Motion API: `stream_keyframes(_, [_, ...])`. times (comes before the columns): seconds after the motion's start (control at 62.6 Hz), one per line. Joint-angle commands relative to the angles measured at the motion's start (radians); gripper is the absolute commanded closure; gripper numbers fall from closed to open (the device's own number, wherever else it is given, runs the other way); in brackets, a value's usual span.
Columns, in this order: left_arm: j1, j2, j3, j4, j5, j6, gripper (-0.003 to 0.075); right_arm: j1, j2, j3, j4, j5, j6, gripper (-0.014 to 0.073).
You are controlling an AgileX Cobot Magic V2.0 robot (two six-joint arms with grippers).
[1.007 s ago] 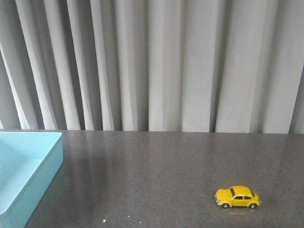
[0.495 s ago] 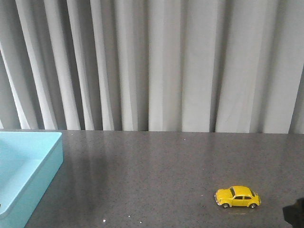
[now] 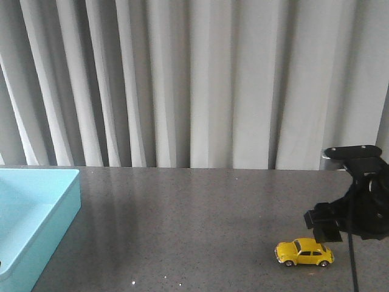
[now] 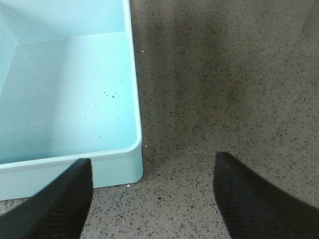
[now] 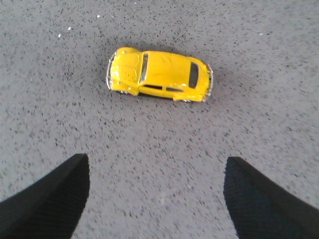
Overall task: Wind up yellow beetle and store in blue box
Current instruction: 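Lower the right gripper over the yellow toy car and grip it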
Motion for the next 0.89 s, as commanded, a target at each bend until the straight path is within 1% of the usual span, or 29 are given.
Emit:
stream_keyframes(0.0, [0.003,-0.005,-0.035,-0.002,-0.060,-0.001,0.0216,-0.030,0.053,-0.127,0.044,0.029,-0.018,0.0054])
stream_keyframes(0.112, [0.003,-0.005,-0.035,-0.002,-0.060,-0.001,0.0216,-0.064,0.151,-0.225,0.128,0.099,-0.066,0.0054])
stream_keyframes(0.16, [0.003,-0.005,-0.035,-0.002,-0.060,-0.001,0.0216,-0.071,0.183,-0.254,0.139,0.117,-0.080,0.0054])
stream_keyframes(0.304, [0.003,-0.005,-0.035,-0.002,-0.060,-0.001,0.0216,-0.077,0.265,-0.321,0.135,0.136,-0.079,0.0054])
stream_keyframes(0.623, [0.003,-0.005,-0.035,-0.002,-0.060,-0.001,0.0216,-0.077,0.385,-0.401,0.126,0.122,-0.081,0.0054])
stream_keyframes(0.879, [0.003,-0.005,-0.035,-0.002,-0.060,-0.001,0.0216,-0.077,0.447,-0.412,0.125,0.099,-0.083,0.0054])
